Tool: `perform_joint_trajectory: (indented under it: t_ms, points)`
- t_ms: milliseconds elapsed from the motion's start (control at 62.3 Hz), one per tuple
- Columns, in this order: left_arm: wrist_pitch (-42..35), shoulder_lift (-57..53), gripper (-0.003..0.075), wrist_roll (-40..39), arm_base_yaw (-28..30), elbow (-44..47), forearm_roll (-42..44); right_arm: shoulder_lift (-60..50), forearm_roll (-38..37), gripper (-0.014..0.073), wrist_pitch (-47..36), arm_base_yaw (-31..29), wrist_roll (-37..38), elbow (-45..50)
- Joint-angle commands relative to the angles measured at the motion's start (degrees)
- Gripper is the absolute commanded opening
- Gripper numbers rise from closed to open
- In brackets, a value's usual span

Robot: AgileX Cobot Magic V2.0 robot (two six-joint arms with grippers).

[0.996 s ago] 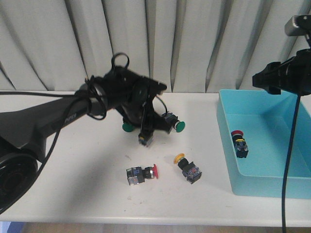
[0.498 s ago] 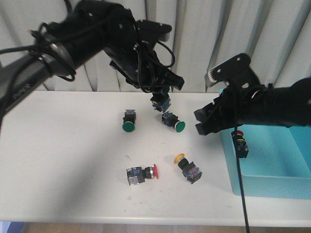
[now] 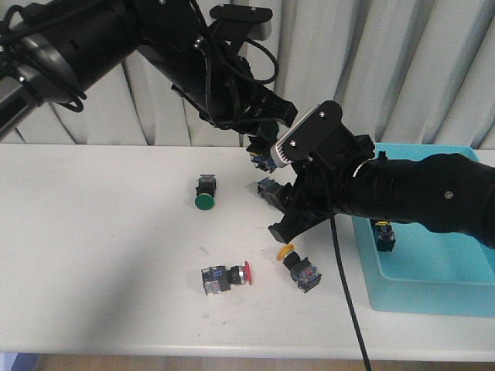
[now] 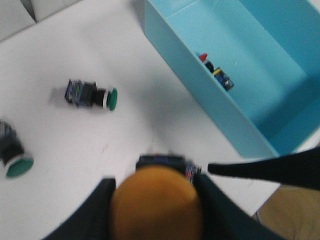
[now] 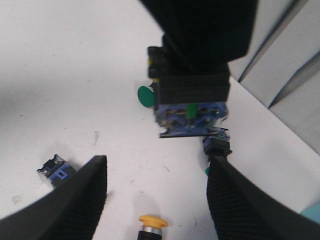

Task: Pick red and yellow buttons and place in box
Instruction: 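Hand the yellow button from the left gripper to the right gripper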

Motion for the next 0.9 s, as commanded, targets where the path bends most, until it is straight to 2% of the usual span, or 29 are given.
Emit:
perform_joint_trajectory:
  t_ms: [0,434,883]
  points:
    - [-1.25,-4.15,-0.0008,1.02,-0.12,-1.53,-2.89,-2.37,0.72,0.0441,-3.98,0.04,-0.50,-1.38]
    - [-0.24,-4.15,-0.0008,4.44,-0.12,-1.42,-12.61,-2.99,2.11,0.0441,-6.14,0.04,-0.50,-1.38]
    - [0.19,-4.15,-0.0008,4.44,-0.12,-1.42,-15.42,-2.99,3.75,0.0440,-10.00,0.04,0.43,-1.38]
